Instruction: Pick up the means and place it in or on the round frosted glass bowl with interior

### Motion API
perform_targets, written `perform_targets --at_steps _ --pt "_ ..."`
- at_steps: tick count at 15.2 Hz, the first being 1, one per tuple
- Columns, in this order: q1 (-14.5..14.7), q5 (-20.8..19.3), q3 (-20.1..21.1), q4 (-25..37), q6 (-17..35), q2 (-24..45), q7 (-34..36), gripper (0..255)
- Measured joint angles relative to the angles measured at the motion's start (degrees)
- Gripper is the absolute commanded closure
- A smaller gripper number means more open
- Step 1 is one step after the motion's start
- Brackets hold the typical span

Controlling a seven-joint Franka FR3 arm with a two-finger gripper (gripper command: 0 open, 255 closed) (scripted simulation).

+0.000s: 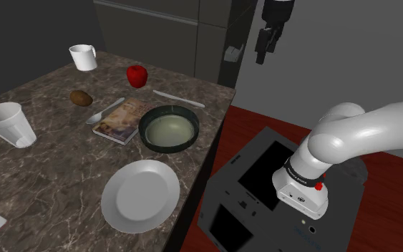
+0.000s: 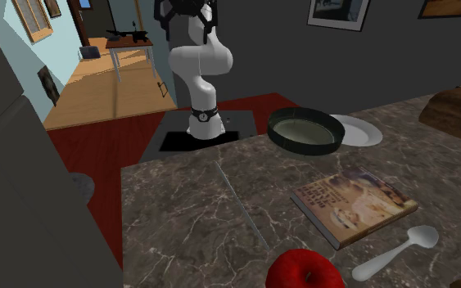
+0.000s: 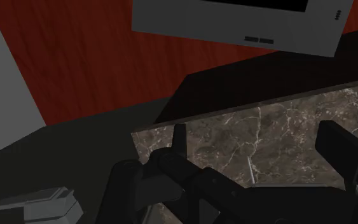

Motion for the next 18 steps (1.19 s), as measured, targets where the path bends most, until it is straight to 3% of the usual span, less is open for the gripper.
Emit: perform_targets --at_steps 3,11,18 --pt "0.16 0.08 0.09 -0.35 1.79 1.65 -0.16 0" --pt "1.2 0.81 1.98 1.43 13.3 16.35 0.07 0" --pt "1.87 0.37 3.62 7.0 21.07 30.91 0.12 0"
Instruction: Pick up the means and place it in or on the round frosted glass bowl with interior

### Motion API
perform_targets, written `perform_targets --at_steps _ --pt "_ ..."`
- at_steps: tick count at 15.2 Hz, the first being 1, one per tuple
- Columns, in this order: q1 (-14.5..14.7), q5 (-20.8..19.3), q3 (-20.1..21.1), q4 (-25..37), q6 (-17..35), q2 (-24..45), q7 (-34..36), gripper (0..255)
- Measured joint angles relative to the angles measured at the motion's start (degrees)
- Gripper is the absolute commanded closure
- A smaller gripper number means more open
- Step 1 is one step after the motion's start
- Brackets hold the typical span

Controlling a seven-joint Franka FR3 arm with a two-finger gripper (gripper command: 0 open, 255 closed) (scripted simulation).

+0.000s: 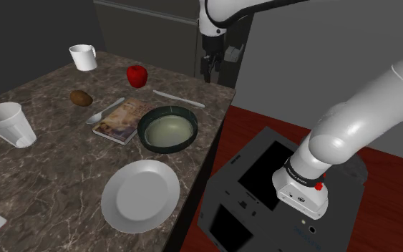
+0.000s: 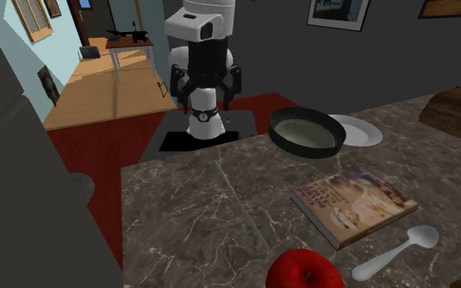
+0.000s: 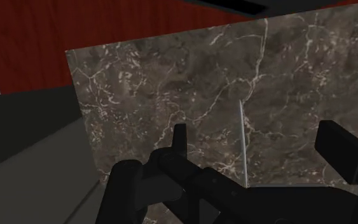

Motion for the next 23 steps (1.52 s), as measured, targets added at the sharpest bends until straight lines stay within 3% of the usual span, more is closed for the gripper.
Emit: perform_targets --at_steps 12,23 --pt "2.22 -2.89 2.44 15.17 7.61 25.12 1.22 0" --pt "2.28 -3.61 2.27 12.43 12.8 27.69 1.67 0"
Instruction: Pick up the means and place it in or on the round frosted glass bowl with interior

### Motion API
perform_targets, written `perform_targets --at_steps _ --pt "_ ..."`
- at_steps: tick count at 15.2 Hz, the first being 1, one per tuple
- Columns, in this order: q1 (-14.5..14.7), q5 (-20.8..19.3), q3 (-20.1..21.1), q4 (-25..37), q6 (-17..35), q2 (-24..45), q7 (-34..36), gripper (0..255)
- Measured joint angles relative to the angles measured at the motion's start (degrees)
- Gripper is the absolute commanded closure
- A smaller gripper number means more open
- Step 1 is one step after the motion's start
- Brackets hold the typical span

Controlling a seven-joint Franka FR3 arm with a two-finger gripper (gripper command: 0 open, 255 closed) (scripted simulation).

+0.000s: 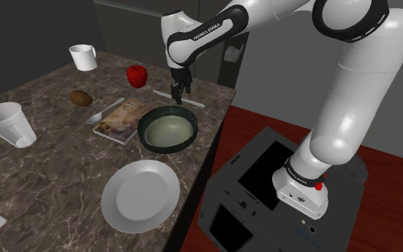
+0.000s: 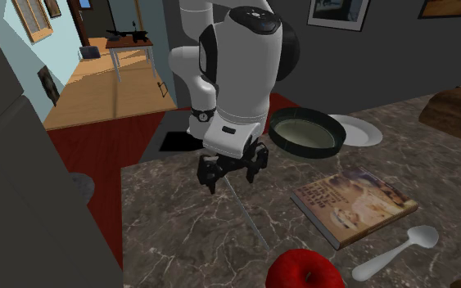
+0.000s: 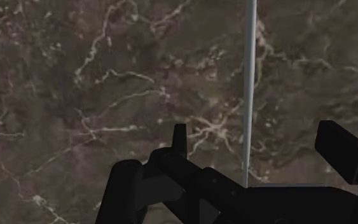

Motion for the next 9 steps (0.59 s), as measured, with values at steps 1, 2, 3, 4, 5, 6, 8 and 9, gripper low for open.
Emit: perform_targets --at_steps 1,2,3,4,5,6,8,9 --pt "0.0 0.0 0.0 0.0 0.02 0.01 0.01 0" --pt "0.0 0.0 0.0 -0.01 0.03 0.01 0.01 0" --pt "0.0 0.0 0.0 -0.01 0.03 0.01 0.01 0" --pt "0.0 0.0 0.0 -0.01 0.03 0.01 0.01 255" --pt "0.0 0.0 0.0 -0.01 0.03 0.01 0.01 255" --pt "0.0 0.0 0.0 -0.01 0.03 0.01 0.01 255" --pt "0.0 0.0 0.0 -0.01 0.03 0.01 0.01 255" --pt "-0.01 -0.01 -0.01 0.0 0.03 0.0 0.01 255"
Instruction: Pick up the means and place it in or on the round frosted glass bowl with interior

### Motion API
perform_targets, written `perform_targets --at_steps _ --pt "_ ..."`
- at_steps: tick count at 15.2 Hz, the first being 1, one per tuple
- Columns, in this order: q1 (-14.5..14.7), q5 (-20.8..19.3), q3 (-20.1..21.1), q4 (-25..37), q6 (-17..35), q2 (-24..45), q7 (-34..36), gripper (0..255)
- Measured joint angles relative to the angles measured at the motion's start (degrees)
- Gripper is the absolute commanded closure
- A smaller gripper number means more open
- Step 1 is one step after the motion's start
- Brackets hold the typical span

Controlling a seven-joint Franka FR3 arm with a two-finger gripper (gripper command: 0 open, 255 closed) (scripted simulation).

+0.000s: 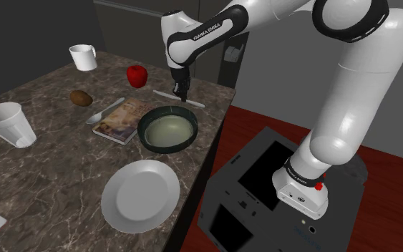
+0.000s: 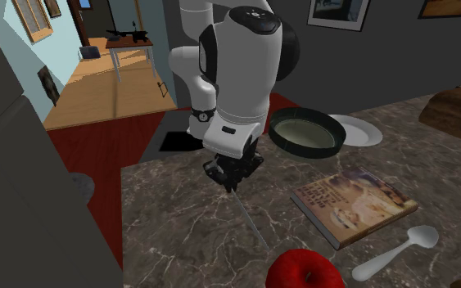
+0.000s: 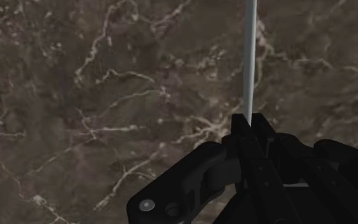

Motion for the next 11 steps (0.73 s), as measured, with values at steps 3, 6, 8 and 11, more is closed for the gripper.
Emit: perform_targets --at_steps 3,6,8,11 --pt "0.01 0.01 0.01 -0.01 -0.01 0.0 0.01 255" --pt "0.02 0.05 0.03 0.16 -0.33 -0.15 -0.02 255" --pt "-0.01 0.22 0.07 0.83 -1.44 -0.61 -0.21 255" --pt "-0.05 0.52 0.15 1.71 -3.35 -1.69 -0.45 255"
